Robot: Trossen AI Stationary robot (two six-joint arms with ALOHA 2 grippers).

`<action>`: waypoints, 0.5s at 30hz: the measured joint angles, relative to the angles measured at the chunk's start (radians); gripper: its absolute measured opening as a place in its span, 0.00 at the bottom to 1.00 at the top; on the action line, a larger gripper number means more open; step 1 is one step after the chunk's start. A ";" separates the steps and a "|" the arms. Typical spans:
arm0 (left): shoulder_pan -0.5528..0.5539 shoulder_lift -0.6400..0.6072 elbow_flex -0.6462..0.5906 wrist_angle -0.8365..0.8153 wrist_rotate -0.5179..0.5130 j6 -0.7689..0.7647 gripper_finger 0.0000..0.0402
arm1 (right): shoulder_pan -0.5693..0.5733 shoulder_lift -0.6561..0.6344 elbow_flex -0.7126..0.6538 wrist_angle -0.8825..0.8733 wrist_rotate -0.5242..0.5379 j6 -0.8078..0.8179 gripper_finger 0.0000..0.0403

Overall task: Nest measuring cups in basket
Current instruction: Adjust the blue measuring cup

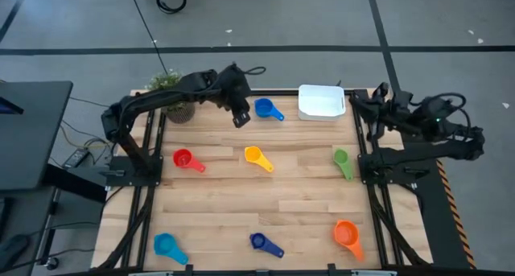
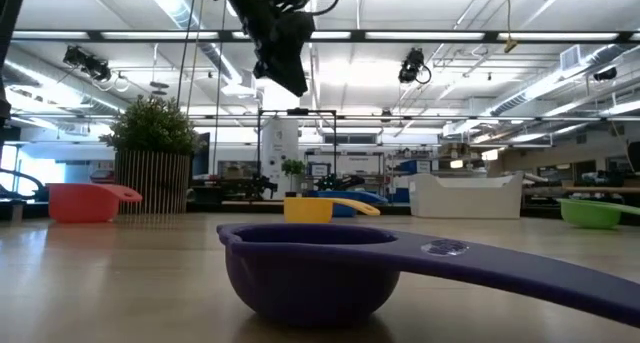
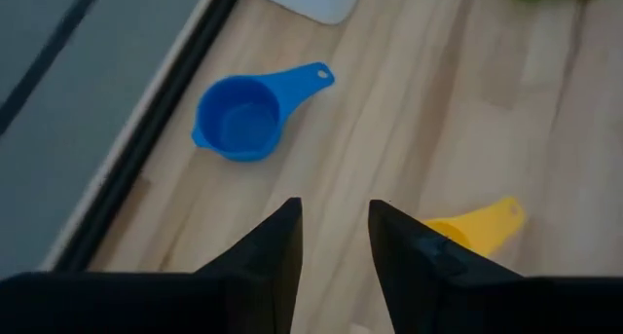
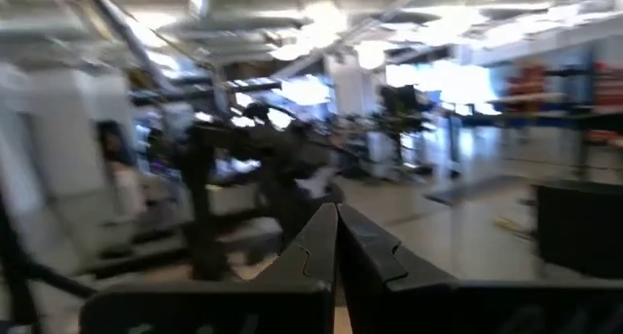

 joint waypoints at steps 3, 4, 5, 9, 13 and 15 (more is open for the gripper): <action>0.038 0.000 0.000 0.004 0.001 0.021 0.32 | 0.000 0.067 0.071 -0.075 0.056 -0.009 0.04; 0.051 0.000 0.000 0.010 0.004 0.026 0.32 | 0.000 0.088 0.090 -0.092 0.069 -0.007 0.04; 0.065 0.000 0.000 0.018 0.016 0.033 0.32 | 0.000 0.110 0.109 -0.105 0.080 -0.003 0.04; 0.119 0.003 0.000 0.071 0.103 0.052 0.32 | -0.001 0.189 0.164 -0.141 0.087 0.022 0.04; 0.165 0.008 0.000 0.129 0.144 0.055 0.32 | -0.009 0.253 0.204 -0.140 0.091 0.033 0.04; 0.181 0.011 0.001 0.156 0.153 0.059 0.32 | -0.019 0.279 0.221 -0.140 0.115 0.056 0.04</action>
